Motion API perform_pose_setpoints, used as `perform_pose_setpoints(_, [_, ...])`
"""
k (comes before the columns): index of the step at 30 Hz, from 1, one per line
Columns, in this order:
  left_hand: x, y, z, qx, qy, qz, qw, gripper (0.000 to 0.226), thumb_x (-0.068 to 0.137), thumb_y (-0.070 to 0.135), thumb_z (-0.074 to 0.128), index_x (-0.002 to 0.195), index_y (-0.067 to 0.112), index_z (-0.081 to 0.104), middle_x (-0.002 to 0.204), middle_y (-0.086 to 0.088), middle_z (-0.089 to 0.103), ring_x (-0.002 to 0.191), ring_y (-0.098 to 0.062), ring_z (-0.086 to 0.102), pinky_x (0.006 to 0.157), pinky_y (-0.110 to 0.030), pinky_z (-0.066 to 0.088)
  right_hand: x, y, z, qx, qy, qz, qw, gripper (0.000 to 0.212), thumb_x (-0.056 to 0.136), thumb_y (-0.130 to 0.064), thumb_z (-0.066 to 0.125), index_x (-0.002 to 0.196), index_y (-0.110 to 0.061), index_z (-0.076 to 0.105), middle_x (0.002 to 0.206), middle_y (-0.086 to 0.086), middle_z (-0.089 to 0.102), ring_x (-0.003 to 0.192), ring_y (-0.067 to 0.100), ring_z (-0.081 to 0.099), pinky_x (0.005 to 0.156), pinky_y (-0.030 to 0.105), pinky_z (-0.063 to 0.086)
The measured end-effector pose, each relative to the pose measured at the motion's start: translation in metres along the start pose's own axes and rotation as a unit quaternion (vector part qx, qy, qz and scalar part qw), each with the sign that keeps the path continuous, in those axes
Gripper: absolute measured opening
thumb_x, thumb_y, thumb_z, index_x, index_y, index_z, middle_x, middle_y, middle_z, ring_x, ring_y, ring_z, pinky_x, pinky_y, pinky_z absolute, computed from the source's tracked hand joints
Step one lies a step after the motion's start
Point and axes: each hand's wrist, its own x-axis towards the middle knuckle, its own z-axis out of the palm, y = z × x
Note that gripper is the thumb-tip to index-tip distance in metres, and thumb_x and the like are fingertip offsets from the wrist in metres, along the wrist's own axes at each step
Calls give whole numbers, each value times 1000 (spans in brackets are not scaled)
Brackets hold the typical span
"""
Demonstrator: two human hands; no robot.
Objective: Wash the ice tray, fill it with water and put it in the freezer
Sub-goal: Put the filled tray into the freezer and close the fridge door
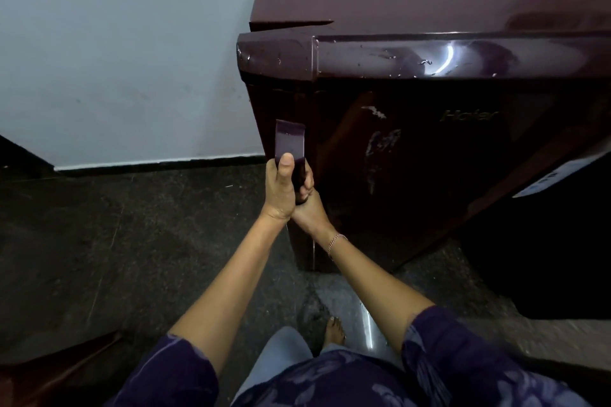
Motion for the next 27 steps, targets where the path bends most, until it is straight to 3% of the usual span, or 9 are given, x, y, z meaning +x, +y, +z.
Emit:
perform_pose_setpoints(5, [-2,1,-1,4,-11,5,1000,69,62,90,44,46,23,54,40,1,46,34,-13,41,44,-22,37,-6,3,4,-42,59,14,997,9,80,-15,71,85,-17,65,93,14,70,89,19,66,84,40,53])
perform_pose_setpoints(9, [-6,-1,-6,32,-10,18,999,72,61,90,43,56,20,57,45,1,54,41,-17,52,51,-28,47,-17,-3,8,-64,107,38,991,24,83,-18,68,103,-7,64,94,12,70,89,18,65,79,32,53])
perform_pose_setpoints(12, [-15,-2,-9,70,14,31,997,76,66,87,41,73,14,58,59,-2,62,60,-23,63,70,-36,54,-31,-6,11,-93,138,15,986,28,84,-21,66,109,-10,62,96,9,70,89,16,65,78,27,53])
perform_pose_setpoints(16, [-38,2,-8,136,23,39,990,60,90,61,42,109,6,59,96,9,66,93,5,61,90,-18,46,-48,-2,20,-151,193,-18,969,39,83,-37,61,114,-14,58,104,3,68,97,13,64,84,34,54])
perform_pose_setpoints(17, [-44,1,-7,164,28,27,986,54,95,48,44,124,4,52,113,9,61,106,9,54,95,-16,42,-52,0,22,-166,206,-19,964,45,83,-45,55,118,-16,56,110,2,66,103,13,62,88,35,53])
perform_pose_setpoints(19, [-57,0,-6,219,35,10,975,57,99,34,45,145,6,28,143,-1,42,133,-5,35,105,-15,28,-63,-1,21,-209,229,-34,950,46,89,-44,50,126,-17,53,121,1,61,114,13,55,95,33,49])
perform_pose_setpoints(22, [-69,-5,-6,250,21,40,967,65,99,30,45,151,13,11,157,-6,20,141,-9,20,102,-1,17,-82,-1,17,-271,275,-79,919,37,94,-33,50,127,-16,53,124,-1,59,120,11,48,99,31,44])
perform_pose_setpoints(23, [-73,-7,-6,253,18,51,966,67,99,30,47,152,15,8,158,-6,18,142,-10,19,105,-3,18,-87,0,16,-283,287,-89,911,36,95,-32,50,127,-16,53,124,-1,59,121,11,47,101,32,43])
perform_pose_setpoints(27, [-89,-11,-4,278,4,67,958,78,96,27,51,152,15,-2,160,-10,9,147,-21,14,118,-34,20,-107,7,13,-326,315,-87,887,40,96,-31,47,134,-16,47,136,0,51,134,13,36,112,35,29])
